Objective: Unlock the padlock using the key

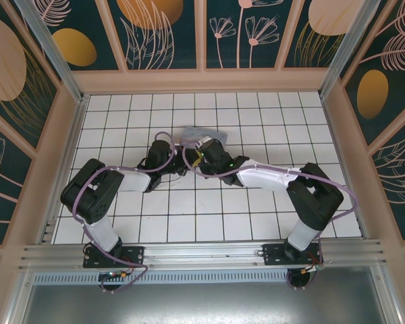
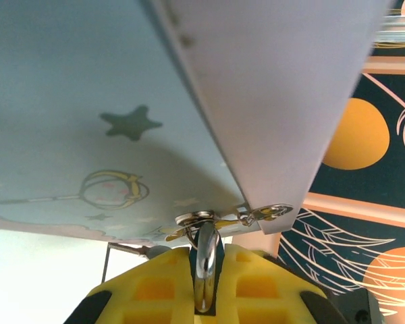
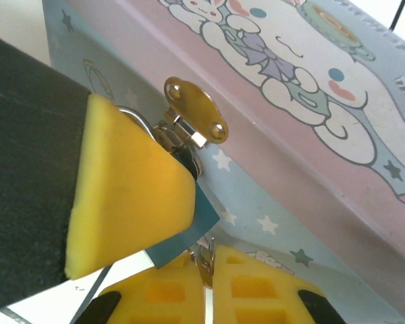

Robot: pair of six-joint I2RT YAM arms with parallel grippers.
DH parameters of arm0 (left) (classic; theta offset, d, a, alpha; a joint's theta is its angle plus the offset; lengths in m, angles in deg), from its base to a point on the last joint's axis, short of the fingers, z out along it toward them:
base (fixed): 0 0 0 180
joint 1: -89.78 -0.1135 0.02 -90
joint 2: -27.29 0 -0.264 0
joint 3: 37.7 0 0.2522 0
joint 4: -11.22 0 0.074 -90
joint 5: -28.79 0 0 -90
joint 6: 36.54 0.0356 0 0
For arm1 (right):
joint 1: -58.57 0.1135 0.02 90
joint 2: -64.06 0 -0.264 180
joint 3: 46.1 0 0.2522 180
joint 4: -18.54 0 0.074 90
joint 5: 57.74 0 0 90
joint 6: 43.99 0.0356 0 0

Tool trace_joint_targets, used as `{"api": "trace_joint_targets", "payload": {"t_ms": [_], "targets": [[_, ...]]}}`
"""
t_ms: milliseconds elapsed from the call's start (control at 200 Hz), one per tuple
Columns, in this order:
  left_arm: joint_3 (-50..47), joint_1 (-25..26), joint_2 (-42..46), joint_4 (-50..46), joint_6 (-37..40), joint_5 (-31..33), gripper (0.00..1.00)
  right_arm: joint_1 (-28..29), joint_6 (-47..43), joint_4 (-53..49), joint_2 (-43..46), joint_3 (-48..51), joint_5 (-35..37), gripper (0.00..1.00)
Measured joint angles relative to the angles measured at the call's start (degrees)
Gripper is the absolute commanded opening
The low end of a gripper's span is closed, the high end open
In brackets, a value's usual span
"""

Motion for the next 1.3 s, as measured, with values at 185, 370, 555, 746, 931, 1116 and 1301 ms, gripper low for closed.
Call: {"api": "trace_joint_targets", "payload": {"t_ms": [185,370,555,746,931,1116,1301], "targets": [[-0.2,0.07,0.0,0.0,0.09,-0.39,0.0,-1.07,5.44,1.31,3.85,3.06,-6.21,0.75],[-0.37,0.5,0.0,-0.85,1.62,-1.07,0.0,-3.54,13.62,7.43,11.32,10.05,-12.68,0.84],[-1.03,0.5,0.0,-2.03,3.52,-1.05,0.0,-5.49,22.86,14.69,13.18,16.0,-17.51,0.86],[-2.08,0.5,0.0,-3.48,5.18,-0.9,0.0,-6.47,30.62,22.32,12.11,19.74,-21.03,0.86],[-2.8,0.31,0.0,-5.22,6.97,0.26,0.03,-7.1,35.93,28.48,9.51,21.55,-23.23,0.86],[-3.96,0.0,0.57,-5.35,8.85,1.27,0.17,-8.39,39.26,31.47,7.54,21.53,-25.51,0.86],[-6.05,0.31,2.8,-5.6,10.75,-0.66,0.31,-11.02,40.09,32.94,4.63,19.67,-26.18,0.86]]}}
